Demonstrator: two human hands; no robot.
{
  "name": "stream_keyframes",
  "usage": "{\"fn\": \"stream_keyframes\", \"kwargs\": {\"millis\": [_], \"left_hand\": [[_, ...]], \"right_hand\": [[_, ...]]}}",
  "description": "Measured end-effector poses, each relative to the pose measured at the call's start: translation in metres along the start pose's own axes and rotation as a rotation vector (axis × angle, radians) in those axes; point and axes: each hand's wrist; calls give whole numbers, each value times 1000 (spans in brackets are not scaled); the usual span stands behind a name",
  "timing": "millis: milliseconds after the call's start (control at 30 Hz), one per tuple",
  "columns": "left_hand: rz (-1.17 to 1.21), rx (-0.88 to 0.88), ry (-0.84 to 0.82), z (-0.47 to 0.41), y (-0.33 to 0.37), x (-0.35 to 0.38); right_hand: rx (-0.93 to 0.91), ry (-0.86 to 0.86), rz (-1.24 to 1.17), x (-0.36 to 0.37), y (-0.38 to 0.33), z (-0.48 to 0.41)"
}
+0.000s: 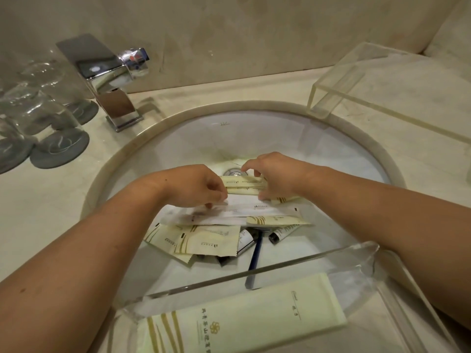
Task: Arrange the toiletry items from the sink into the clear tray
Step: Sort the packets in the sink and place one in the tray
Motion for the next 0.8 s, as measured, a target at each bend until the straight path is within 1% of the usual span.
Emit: {"fn": "stream_keyframes", "kwargs": {"millis": [100,333,433,500,800], "left_hand": [[49,-1,26,-3,-3,0],[-22,-43,214,-8,-11,-3],[-66,-43,256,-9,-12,-3],[-76,-57,270,-9,-13,-4],[12,-48,351,-9,-10,-7]], "right_hand": [[7,19,-6,3,-1,0],[72,105,-112,-8,-5,4],[90,169,-127,-11,-3,2],[105,181,-157,-13,-3,2],[9,217,-287,-25,-12,12]]}}
Point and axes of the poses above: each hand's wrist, its own z-axis away from the middle knuckle, its own x-axis out of the palm, y = z × x, and after that the axes turned 10 degrees about -z, right-handed
